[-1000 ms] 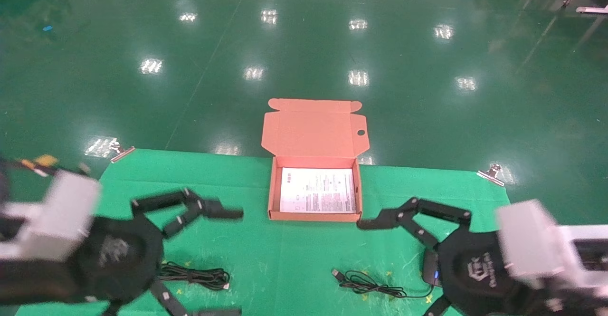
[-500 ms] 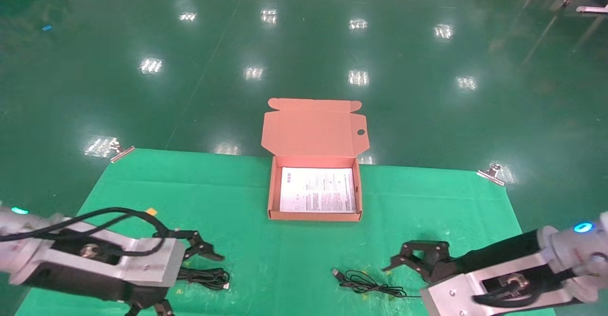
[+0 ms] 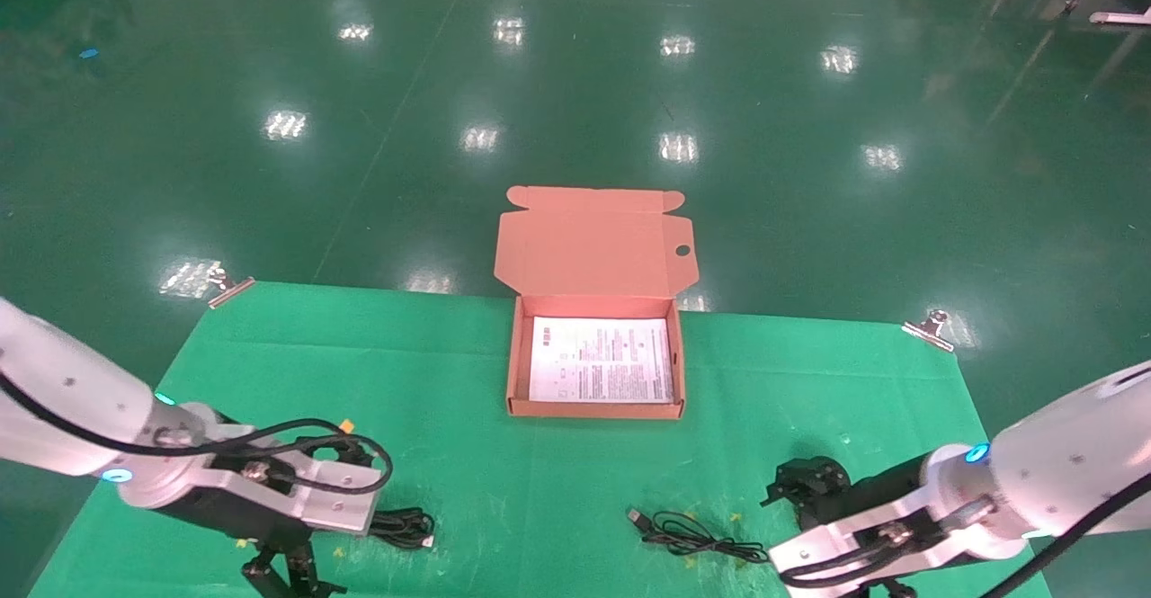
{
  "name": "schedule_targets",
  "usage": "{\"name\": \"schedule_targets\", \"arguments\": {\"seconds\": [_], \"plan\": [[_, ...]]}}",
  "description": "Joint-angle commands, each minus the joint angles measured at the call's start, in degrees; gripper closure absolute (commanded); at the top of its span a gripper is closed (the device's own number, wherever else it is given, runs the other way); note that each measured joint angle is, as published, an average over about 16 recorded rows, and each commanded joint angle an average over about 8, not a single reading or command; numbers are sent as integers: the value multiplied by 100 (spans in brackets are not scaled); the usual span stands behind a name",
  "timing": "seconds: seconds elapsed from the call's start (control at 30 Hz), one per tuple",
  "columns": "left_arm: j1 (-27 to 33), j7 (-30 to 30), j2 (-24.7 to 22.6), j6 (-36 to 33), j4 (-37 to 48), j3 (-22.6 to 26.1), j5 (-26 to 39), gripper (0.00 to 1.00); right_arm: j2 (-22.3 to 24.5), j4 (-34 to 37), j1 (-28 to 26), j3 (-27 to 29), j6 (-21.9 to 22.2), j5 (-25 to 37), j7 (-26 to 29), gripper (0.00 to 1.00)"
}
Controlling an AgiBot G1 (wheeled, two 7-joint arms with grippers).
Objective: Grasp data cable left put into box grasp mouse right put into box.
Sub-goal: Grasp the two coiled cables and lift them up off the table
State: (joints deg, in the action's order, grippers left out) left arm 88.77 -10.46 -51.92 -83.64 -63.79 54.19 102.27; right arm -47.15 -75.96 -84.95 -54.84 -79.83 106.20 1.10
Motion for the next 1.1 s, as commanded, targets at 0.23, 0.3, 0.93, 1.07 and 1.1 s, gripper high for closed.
{"name": "schedule_targets", "arguments": {"seconds": [0.23,0.3,0.93,1.07,1.1], "plan": [[-131,-68,-296,445,424,146,454,0,-206,241,321,-79,495,362,307,0],[-159,-84,-356,543,545,167,531,0,-267,349,375,-83,602,399,338,0],[-404,396,-882,1586,2252,165,737,0,-1156,2110,582,-80,1408,324,-92,0],[-420,619,-1025,1777,2652,160,733,0,-1373,2529,624,-130,1681,440,-323,0],[-424,670,-1050,1819,2728,156,727,11,-1406,2608,636,-135,1752,465,-369,8]]}}
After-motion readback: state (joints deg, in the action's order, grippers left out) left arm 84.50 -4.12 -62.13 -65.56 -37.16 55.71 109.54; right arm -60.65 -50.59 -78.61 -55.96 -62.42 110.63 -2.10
